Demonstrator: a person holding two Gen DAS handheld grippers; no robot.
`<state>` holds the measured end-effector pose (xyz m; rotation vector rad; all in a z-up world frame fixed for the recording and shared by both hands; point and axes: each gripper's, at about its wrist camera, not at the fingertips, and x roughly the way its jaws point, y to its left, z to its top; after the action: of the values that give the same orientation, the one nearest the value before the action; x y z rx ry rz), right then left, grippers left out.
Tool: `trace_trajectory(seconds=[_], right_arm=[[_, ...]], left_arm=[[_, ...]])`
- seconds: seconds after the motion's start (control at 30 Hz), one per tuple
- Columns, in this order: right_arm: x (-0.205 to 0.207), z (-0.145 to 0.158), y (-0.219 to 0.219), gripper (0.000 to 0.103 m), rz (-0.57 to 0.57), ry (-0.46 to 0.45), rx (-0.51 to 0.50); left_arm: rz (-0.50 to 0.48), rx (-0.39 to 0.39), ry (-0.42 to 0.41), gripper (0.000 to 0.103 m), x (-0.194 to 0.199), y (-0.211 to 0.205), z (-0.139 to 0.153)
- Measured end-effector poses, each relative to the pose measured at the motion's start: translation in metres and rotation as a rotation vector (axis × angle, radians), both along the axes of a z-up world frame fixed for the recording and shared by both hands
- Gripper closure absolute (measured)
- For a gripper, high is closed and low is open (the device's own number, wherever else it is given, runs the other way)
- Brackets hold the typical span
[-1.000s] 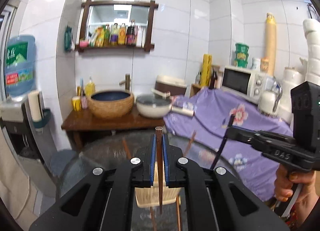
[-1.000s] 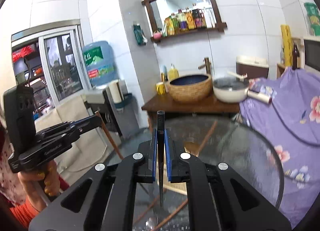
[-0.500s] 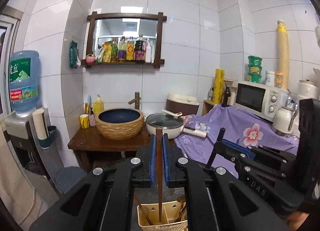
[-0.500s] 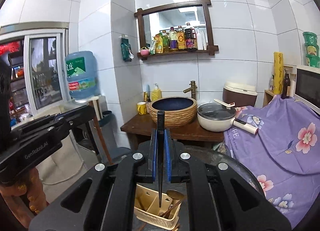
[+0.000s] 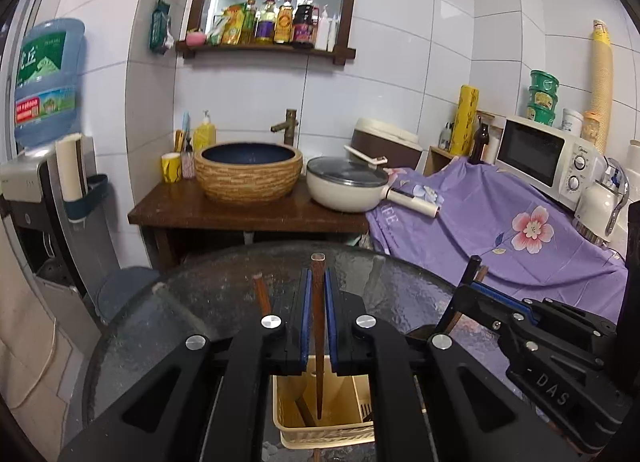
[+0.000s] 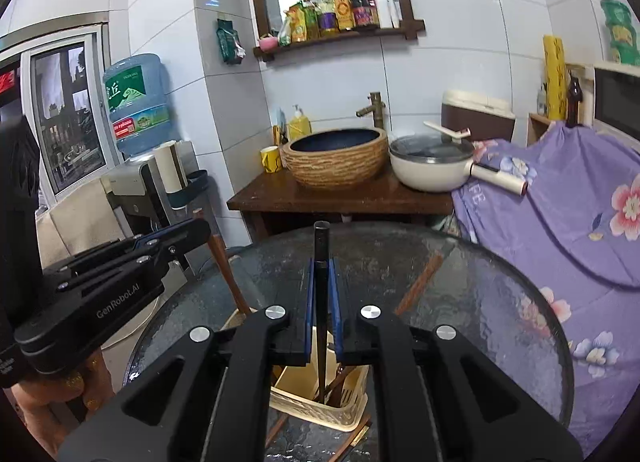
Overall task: Organize utensils
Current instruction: 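Lower both chopsticks into the holder and open both tools, then withdraw both tools from the holder back toward the remaining utensils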
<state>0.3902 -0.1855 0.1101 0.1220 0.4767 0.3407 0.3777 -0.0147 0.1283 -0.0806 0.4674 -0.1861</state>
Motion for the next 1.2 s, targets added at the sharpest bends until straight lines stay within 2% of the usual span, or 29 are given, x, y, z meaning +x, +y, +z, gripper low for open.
trace_trajectory(seconds=[0.33, 0.4, 0.43, 0.47, 0.5, 0.53, 0.57, 0.63, 0.73, 0.83, 0.97, 1.07, 1.2], right_arm=[[0.006, -0.012, -0.009, 0.095, -0.029, 0.008, 0.027], [0.005, -0.013, -0.009, 0.09, -0.031, -0.002, 0.022], [0.003, -0.012, -0.01, 0.077, -0.035, -0.012, 0.02], [-0.001, -0.012, -0.011, 0.059, -0.039, -0.027, 0.02], [-0.008, -0.011, -0.013, 0.053, -0.041, -0.056, 0.027], [-0.013, -0.009, -0.013, 0.05, -0.041, -0.071, 0.029], [-0.018, -0.008, -0.014, 0.05, -0.042, -0.084, 0.026], [-0.036, -0.008, -0.016, 0.05, -0.05, -0.116, 0.012], [-0.064, -0.015, -0.019, 0.047, -0.061, -0.128, -0.012], [-0.086, -0.037, -0.023, 0.044, -0.074, -0.072, -0.033], [-0.099, -0.086, -0.024, 0.044, -0.097, 0.058, -0.089], [-0.099, -0.137, -0.022, 0.044, -0.115, 0.2, -0.116], [-0.102, -0.184, -0.009, 0.044, -0.122, 0.302, -0.173]], left_arm=[[0.014, -0.008, 0.059, 0.097, 0.011, 0.009, -0.028], [0.008, -0.012, 0.054, 0.097, 0.009, 0.01, -0.029], [0.006, -0.007, 0.049, 0.093, 0.007, 0.01, -0.028], [0.002, -0.004, 0.042, 0.081, 0.004, 0.01, -0.027], [-0.002, -0.006, 0.026, 0.073, -0.002, 0.01, -0.025], [-0.003, -0.01, 0.009, 0.057, -0.009, 0.011, -0.023], [0.001, -0.015, -0.019, 0.048, -0.019, 0.013, -0.02], [0.007, -0.009, -0.047, 0.043, -0.034, 0.014, -0.018], [0.011, 0.011, -0.056, 0.029, -0.062, 0.018, -0.026], [0.025, 0.033, -0.029, 0.026, -0.08, 0.022, -0.044], [0.01, 0.072, 0.104, 0.026, -0.091, 0.027, -0.092], [0.023, 0.079, 0.198, 0.028, -0.095, 0.032, -0.126], [0.038, 0.089, 0.301, 0.03, -0.099, 0.032, -0.172]])
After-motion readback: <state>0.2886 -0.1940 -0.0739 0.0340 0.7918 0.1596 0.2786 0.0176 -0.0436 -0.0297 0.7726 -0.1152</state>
